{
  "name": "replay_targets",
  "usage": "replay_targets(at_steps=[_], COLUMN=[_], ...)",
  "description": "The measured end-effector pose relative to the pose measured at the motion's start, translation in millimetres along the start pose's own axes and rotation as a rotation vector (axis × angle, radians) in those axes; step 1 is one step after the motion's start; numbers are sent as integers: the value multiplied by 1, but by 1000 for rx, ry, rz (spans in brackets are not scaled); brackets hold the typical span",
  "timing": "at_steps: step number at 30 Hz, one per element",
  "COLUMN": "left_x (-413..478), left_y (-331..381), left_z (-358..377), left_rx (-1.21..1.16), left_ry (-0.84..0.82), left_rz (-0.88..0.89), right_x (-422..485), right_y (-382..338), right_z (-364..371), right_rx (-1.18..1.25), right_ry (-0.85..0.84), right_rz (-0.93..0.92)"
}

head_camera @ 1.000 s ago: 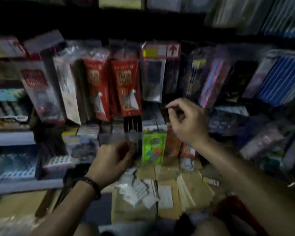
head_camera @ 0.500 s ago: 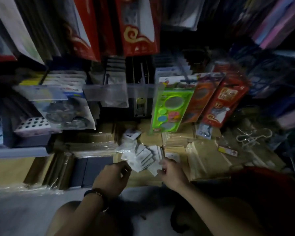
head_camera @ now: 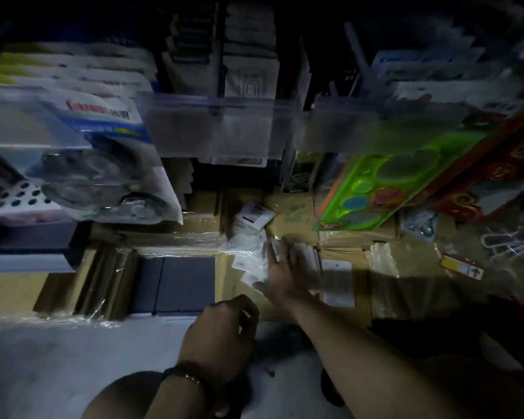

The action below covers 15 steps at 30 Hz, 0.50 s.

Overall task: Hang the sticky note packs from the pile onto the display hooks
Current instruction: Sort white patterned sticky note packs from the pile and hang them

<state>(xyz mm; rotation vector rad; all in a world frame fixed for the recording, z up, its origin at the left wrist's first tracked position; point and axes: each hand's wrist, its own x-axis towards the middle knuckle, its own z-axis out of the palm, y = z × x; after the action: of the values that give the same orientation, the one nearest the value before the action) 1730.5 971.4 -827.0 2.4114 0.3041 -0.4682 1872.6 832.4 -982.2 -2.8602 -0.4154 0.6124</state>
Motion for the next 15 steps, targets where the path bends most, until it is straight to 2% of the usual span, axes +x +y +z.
replay_targets(at_steps=[7,15], left_x=[8,9], left_y=[-4,-3], left_z=[-1,2], left_rx=[-9,-36], left_ry=[-29,-14], left_rz=[0,6], right_x=[10,13], right_y=[14,39], right_z=[15,-10], right_rx=[-154,-257], right_ry=[-14,-2], right_rz=[-41,-229])
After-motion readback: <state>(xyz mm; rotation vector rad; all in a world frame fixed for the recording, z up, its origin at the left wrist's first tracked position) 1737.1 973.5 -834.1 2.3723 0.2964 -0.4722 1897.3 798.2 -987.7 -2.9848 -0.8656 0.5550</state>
